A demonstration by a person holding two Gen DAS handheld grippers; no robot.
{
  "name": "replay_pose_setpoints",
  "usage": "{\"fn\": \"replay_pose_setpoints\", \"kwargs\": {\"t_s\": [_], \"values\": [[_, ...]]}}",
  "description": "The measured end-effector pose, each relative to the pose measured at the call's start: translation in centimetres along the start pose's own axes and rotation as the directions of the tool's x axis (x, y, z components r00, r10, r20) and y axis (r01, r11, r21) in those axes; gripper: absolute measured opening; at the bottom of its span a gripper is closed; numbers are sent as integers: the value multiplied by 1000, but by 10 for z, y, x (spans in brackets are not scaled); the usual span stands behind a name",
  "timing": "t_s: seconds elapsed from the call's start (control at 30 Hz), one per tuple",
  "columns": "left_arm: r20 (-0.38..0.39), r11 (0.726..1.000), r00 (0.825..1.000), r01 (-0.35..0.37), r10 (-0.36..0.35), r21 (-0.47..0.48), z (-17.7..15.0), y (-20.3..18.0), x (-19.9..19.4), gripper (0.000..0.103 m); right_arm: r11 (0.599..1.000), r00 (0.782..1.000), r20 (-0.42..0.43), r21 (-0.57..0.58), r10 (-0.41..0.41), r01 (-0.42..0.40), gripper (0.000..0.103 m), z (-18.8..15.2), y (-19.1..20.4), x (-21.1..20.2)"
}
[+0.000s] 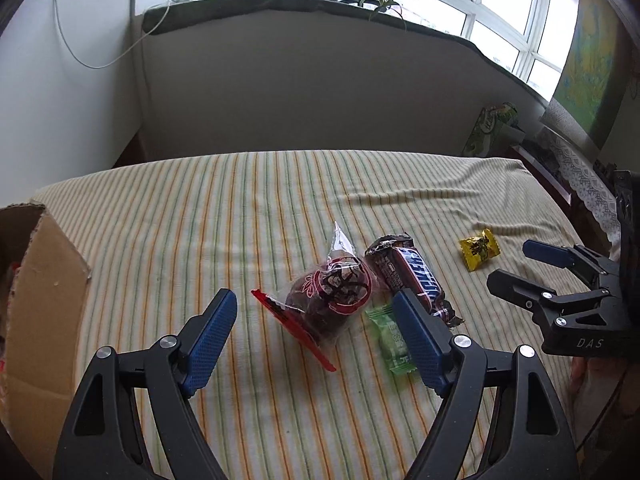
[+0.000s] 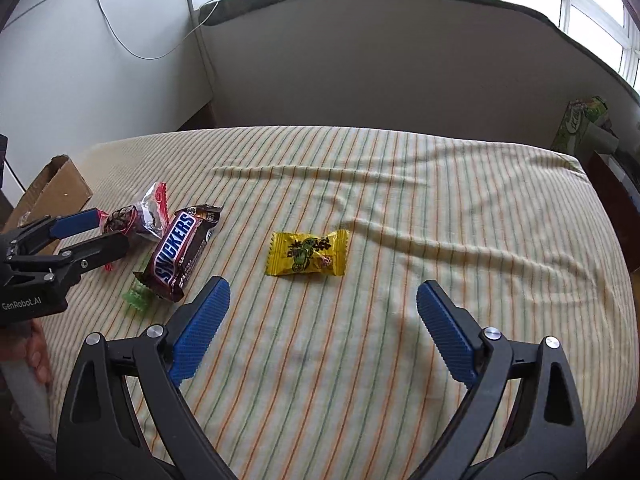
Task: Organize snacks
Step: 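Grasp the yellow wrapped candy with the right tool while the left tool grasps the red-ended candy bag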
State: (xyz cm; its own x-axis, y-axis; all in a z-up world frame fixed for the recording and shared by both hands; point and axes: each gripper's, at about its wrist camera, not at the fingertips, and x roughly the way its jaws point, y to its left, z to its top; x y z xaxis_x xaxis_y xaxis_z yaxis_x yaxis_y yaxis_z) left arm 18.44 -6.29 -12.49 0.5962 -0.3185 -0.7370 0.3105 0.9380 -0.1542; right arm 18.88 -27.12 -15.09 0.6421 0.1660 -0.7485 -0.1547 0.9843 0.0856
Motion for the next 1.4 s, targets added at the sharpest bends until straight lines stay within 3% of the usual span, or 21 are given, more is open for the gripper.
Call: {"fn": "replay_pose_setpoints", "kwargs": {"t_s": [0.23, 0.3, 0.37, 0.47, 0.53, 0.63, 0.93, 1.17, 1.4], "values": [[-36, 999, 998, 44, -45, -17, 4, 1, 17, 80, 1000, 999, -47, -6, 10, -10, 95, 9, 1, 23], [-33, 999, 998, 47, -47, -19, 5, 2, 18, 80, 1000, 999, -45, -25, -10, 9, 84, 11, 4, 26], [-27, 999, 999, 33, -33, -18, 6, 3, 16, 62, 999, 999, -37, -42, -31, 30, 70, 14, 8, 29], [-22, 999, 999, 48, -48, -27, 6, 6, 16, 54, 997, 999, -28, -62, -46, 44, 46, 16, 14, 31], [-18, 997, 998, 65, -65, -39, 6, 9, 15, 53, 997, 999, -22, -65, -40, 39, 41, 15, 16, 29], [-7, 994, 996, 89, -90, -63, 5, 15, 13, 43, 998, 999, -15, -59, -28, 27, 35, 15, 17, 29], [28, 986, 990, 139, -137, -96, 4, 24, 3, 38, 999, 1000, 17, -32, -9, 9, 34, 13, 12, 18], [113, 983, 985, 145, -133, -110, 4, 25, -34, 37, 1000, 997, 73, 7, 13, -13, 34, 1, 9, -13], [194, 988, 972, 147, -134, -53, 8, 7, -88, 38, 1000, 990, 139, 26, 12, -16, 34, -9, 18, -54]]}}
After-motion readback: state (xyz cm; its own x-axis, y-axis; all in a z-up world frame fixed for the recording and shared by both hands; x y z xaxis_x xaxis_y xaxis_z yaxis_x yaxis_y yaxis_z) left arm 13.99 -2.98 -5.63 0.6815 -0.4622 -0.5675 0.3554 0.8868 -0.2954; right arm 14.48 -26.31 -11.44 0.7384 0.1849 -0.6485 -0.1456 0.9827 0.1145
